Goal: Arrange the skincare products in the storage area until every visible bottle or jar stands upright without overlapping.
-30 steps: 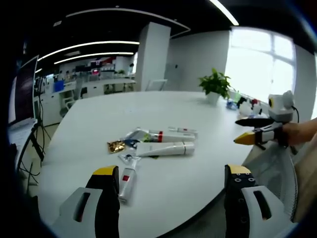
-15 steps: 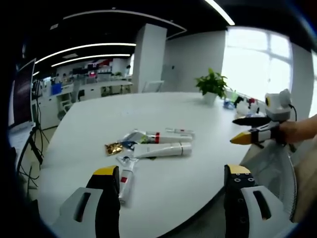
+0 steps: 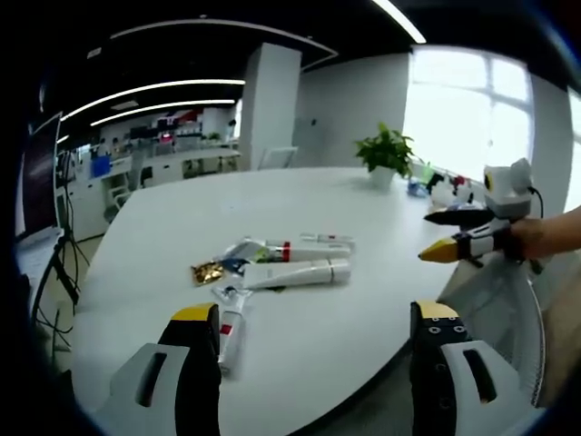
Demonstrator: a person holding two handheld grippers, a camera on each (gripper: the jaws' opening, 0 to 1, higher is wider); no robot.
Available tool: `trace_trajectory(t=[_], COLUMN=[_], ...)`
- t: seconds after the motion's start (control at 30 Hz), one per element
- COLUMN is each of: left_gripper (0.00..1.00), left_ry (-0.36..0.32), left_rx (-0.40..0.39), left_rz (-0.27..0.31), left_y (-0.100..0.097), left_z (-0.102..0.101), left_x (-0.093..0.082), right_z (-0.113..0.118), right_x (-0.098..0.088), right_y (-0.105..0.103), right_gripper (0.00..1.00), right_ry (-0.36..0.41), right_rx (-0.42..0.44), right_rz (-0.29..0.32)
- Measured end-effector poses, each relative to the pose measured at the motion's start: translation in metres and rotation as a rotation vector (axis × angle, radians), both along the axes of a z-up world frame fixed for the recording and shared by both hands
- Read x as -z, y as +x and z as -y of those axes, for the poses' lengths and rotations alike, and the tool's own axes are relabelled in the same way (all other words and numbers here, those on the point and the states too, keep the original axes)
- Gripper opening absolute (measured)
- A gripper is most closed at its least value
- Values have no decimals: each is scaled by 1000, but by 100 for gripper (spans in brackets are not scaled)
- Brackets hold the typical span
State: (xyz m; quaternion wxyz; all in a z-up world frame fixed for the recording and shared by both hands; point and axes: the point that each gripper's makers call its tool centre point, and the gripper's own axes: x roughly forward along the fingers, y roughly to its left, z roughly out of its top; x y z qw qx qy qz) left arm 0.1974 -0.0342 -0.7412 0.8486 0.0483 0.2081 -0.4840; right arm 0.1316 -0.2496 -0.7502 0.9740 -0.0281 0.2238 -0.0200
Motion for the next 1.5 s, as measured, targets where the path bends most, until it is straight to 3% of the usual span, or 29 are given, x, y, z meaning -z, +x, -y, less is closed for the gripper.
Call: trace_trajectory(t=[0.37,0.53,0.67,0.73,0.9,1.27,1.5], left_gripper=[84,83,83,81,82,82,82], left_ry=[29,68,69,88,76,61,46], left_rx=[-36,-57,-71,-74,-105,-130,-141], left_rz=[2,12,1,-33,-44,-37,-48], left_y=[5,8,13,12,16,13,14], left_z=[-5,-8,-7,-10,-12,-18,-19], left_x=[4,9,9,16,14,1,3], right_z=[-10,-15,-6,3,24,35,34], right_x=[-1,2,-2,-3,2,-8,-7], right_y=[0,0,1,1,4,49,74], right_gripper=[87,86,82,82,82,77,75], right_ry=[22,103,110,58,32,-25,-47], right_rx=[-47,-60,-58,-84,-117,-221,-285], right_rz=[4,-28,-27,-50,-93,-109,-128])
